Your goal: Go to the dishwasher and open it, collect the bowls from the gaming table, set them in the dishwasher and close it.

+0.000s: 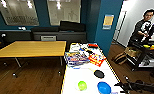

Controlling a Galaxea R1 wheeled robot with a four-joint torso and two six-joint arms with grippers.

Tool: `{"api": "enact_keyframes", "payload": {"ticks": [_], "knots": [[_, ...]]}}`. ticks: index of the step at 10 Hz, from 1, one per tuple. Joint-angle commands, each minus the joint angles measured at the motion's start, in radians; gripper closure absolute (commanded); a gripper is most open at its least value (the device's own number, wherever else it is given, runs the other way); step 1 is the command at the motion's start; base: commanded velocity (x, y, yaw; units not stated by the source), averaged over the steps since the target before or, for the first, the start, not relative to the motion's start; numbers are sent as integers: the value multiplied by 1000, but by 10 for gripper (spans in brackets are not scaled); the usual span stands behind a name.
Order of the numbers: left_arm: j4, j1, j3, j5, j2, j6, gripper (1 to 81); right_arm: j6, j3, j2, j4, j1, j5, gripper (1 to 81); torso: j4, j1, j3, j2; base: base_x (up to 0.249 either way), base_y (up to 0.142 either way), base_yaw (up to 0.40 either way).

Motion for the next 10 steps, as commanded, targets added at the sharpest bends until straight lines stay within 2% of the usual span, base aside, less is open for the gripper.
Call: {"api": "enact_keyframes", "payload": {"ticks": [1,7,10], "knots": [[-4,-32,6,52,-1,-4,10,4,-34,-19,27,134,-39,10,0,0,0,0,0,0,0],[-6,-32,4,52,-4,-4,10,4,-111,65,27,120,-30,10,0,0,0,0,0,0,0],[-6,-34,4,52,-4,-4,10,4,-112,110,27,91,2,10,0,0,0,0,0,0,0]]}}
